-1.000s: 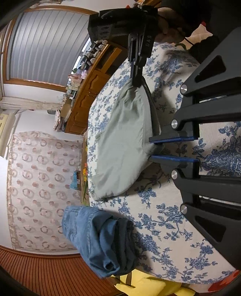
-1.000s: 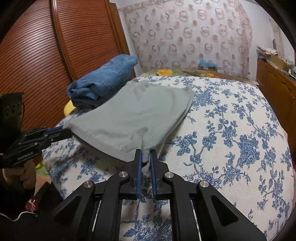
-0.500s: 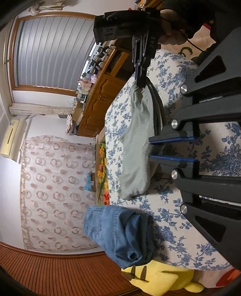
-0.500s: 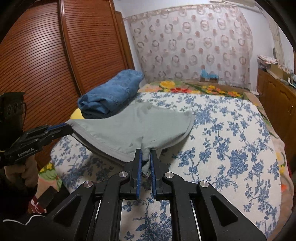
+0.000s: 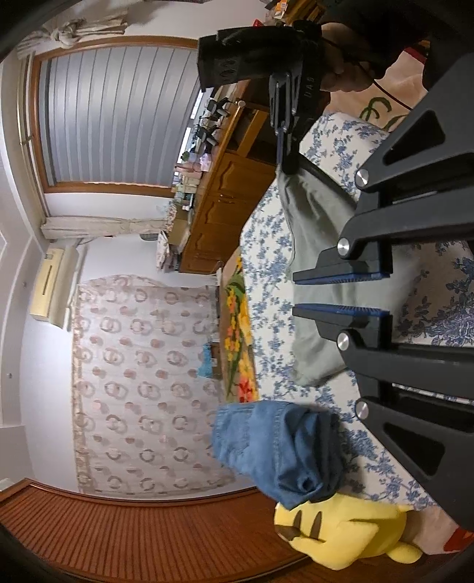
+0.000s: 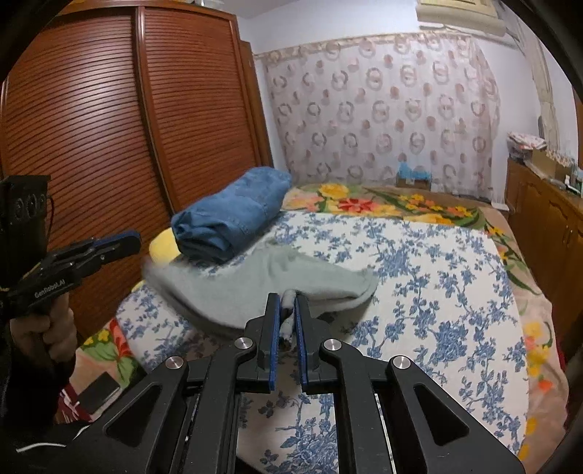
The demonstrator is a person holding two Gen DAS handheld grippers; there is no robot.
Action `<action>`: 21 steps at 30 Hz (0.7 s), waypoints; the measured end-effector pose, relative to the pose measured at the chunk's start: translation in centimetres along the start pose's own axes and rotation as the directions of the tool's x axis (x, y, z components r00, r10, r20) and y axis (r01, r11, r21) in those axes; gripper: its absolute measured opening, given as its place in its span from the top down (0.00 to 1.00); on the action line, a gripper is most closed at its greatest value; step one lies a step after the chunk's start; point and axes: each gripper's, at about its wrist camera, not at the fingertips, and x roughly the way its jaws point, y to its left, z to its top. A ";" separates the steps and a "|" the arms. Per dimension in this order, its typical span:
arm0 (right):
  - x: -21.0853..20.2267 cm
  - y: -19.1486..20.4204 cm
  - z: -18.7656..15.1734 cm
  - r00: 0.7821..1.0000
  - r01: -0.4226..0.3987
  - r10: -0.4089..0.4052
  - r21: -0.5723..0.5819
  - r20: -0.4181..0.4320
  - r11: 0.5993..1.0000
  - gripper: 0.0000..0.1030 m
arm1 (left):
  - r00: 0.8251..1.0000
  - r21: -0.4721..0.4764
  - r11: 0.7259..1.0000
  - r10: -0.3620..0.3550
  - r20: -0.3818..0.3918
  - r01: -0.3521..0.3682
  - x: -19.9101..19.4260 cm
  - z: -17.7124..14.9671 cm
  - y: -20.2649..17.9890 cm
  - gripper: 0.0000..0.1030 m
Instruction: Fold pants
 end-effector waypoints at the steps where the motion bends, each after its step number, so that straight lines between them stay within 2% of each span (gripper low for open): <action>1: -0.2 0.2 0.1 1.000 -0.004 0.004 -0.005 0.002 1.000 0.95 | 1.000 0.005 1.000 0.001 0.001 -0.001 0.0 0.0 0.0 0.92; 4: 0.1 0.7 -0.1 1.000 0.023 -0.024 -0.033 -0.014 0.999 0.95 | 1.000 0.007 1.000 0.011 -0.028 -0.011 0.8 -0.4 0.3 0.92; 6: 1.0 0.4 -0.6 0.999 0.014 -0.015 -0.021 -0.041 1.000 0.95 | 0.998 -0.009 1.000 0.013 -0.061 -0.013 1.8 -1.1 0.7 0.92; 9: 2.4 -0.5 -1.8 0.995 0.052 -0.053 -0.014 -0.081 0.999 0.95 | 0.993 -0.021 0.999 0.021 -0.117 -0.024 3.4 -2.6 1.1 0.92; 13: 3.5 -2.7 -3.5 0.987 0.095 -0.091 0.020 -0.130 0.995 0.95 | 0.975 -0.036 0.999 -0.020 -0.223 0.013 6.1 -5.0 0.9 0.80; 16: 4.0 -4.4 -4.6 0.982 0.112 -0.100 0.069 -0.161 0.991 0.95 | 0.956 -0.048 0.998 -0.051 -0.289 0.039 7.6 -6.8 0.0 0.77; 18: 4.0 -5.0 -5.0 0.980 0.119 -0.104 0.085 -0.168 0.989 0.95 | 0.949 -0.056 0.997 -0.066 -0.310 0.052 8.0 -7.9 -0.8 0.77; 21: 4.0 -5.3 -5.4 0.979 0.125 -0.107 0.095 -0.172 0.988 0.95 | 0.946 -0.059 0.994 -0.109 -0.305 0.096 7.6 -8.7 -1.8 0.74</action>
